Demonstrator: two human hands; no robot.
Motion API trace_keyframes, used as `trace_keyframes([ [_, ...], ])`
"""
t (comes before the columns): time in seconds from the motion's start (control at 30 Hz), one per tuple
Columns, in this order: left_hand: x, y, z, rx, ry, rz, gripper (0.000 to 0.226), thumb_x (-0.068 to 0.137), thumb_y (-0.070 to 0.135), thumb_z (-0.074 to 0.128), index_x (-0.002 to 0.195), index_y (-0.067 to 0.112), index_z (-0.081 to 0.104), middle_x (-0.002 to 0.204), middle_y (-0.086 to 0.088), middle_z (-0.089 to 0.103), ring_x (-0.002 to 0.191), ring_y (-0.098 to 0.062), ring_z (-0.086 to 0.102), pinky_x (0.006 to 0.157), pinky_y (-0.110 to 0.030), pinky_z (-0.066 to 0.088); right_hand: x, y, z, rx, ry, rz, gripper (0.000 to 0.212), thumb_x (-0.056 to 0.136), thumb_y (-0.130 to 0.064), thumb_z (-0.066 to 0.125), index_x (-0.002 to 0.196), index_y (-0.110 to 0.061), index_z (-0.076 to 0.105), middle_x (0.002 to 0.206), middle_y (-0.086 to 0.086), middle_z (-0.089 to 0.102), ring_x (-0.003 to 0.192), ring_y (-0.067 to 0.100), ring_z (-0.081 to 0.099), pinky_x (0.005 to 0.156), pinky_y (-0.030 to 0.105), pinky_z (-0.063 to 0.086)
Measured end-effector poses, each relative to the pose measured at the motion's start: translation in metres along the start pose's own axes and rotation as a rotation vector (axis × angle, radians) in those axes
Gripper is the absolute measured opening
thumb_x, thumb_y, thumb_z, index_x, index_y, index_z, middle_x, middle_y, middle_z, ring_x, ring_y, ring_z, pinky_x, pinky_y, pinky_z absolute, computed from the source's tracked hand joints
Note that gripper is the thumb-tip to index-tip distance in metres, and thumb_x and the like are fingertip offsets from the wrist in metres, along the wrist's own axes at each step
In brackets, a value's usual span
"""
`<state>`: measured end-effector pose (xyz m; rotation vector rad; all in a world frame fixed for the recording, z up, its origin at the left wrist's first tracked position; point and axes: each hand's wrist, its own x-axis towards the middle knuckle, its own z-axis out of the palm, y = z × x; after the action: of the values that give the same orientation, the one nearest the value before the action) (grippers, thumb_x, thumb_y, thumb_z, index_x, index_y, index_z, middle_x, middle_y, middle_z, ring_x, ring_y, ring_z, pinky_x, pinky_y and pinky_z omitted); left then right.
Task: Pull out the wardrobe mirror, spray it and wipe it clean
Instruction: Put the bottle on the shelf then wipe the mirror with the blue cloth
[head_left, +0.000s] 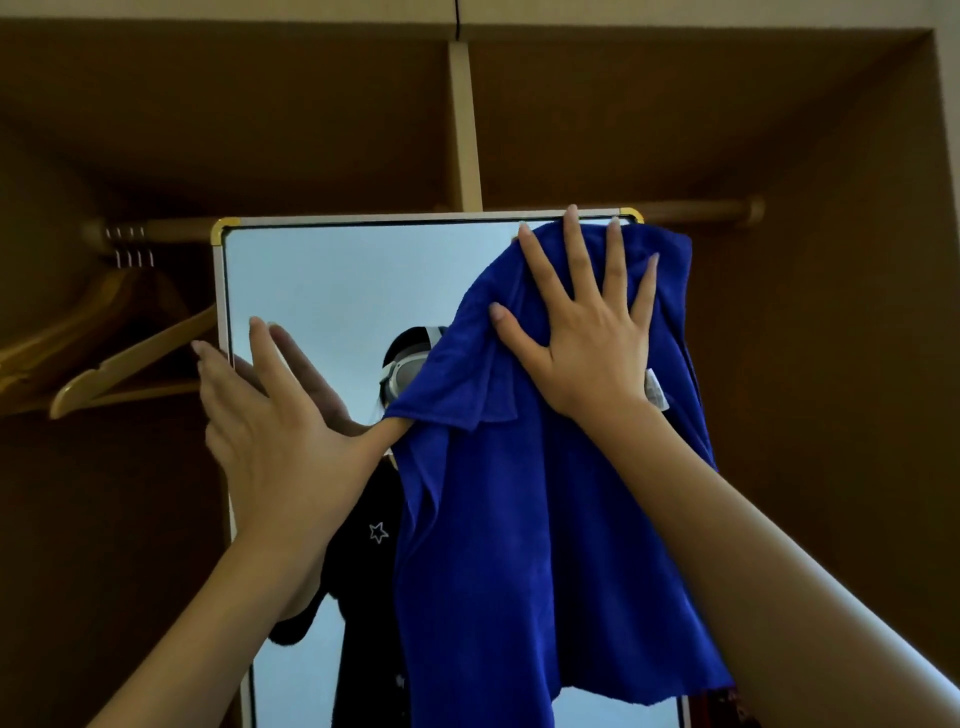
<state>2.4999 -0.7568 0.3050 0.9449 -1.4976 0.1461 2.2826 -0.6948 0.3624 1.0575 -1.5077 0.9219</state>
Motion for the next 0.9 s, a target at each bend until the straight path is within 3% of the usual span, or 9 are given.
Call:
trace_keyframes([
  [0.1,0.000,0.001,0.000,0.000,-0.008,-0.012,0.133,0.047,0.085,0.045,0.153,0.017,0.005,0.159,-0.026,0.002,0.145,-0.045,0.010,0.111,-0.060,0.022,-0.020,0.002,0.003,0.017,-0.009,0.033,0.071,0.091,-0.073,0.018,0.153,-0.041,0.008,0.164,-0.001,0.002,0.149,0.033,-0.005,0.116,0.062,-0.001],
  [0.23,0.000,0.000,0.000,0.043,-0.010,0.015,0.129,0.058,0.066,0.076,0.153,0.014,0.007,0.158,-0.028,0.006,0.143,-0.047,0.014,0.110,-0.060,0.024,-0.045,-0.005,0.006,0.028,-0.035,0.051,0.070,0.092,-0.070,0.015,0.154,-0.040,0.007,0.164,0.000,0.003,0.149,0.033,-0.006,0.116,0.063,0.000],
  [0.47,0.001,-0.010,-0.007,-0.051,-0.058,0.074,0.126,0.060,0.047,0.086,0.153,0.021,0.006,0.159,-0.020,0.004,0.145,-0.042,0.010,0.111,-0.058,0.023,-0.045,-0.039,0.010,0.028,-0.051,-0.052,0.069,0.093,-0.068,0.022,0.154,-0.038,0.010,0.164,0.000,0.005,0.149,0.035,-0.004,0.114,0.064,-0.001],
  [0.73,0.001,-0.018,-0.012,-0.197,-0.071,0.058,0.120,0.055,0.065,0.071,0.151,0.032,0.007,0.162,-0.005,0.005,0.148,-0.029,0.006,0.115,-0.054,0.027,-0.003,-0.027,0.002,0.012,-0.032,-0.100,0.069,0.092,-0.072,0.019,0.153,-0.043,0.005,0.164,-0.004,0.000,0.149,0.031,-0.007,0.115,0.062,-0.004],
  [0.9,-0.001,-0.014,-0.010,-0.150,-0.035,0.049,0.120,0.058,0.066,0.073,0.152,0.026,0.010,0.161,-0.009,0.008,0.147,-0.031,0.011,0.113,-0.055,0.028,-0.013,-0.004,0.003,0.018,-0.015,0.000,0.068,0.092,-0.072,0.018,0.152,-0.044,0.007,0.164,-0.005,0.002,0.150,0.030,-0.005,0.116,0.061,-0.004],
])
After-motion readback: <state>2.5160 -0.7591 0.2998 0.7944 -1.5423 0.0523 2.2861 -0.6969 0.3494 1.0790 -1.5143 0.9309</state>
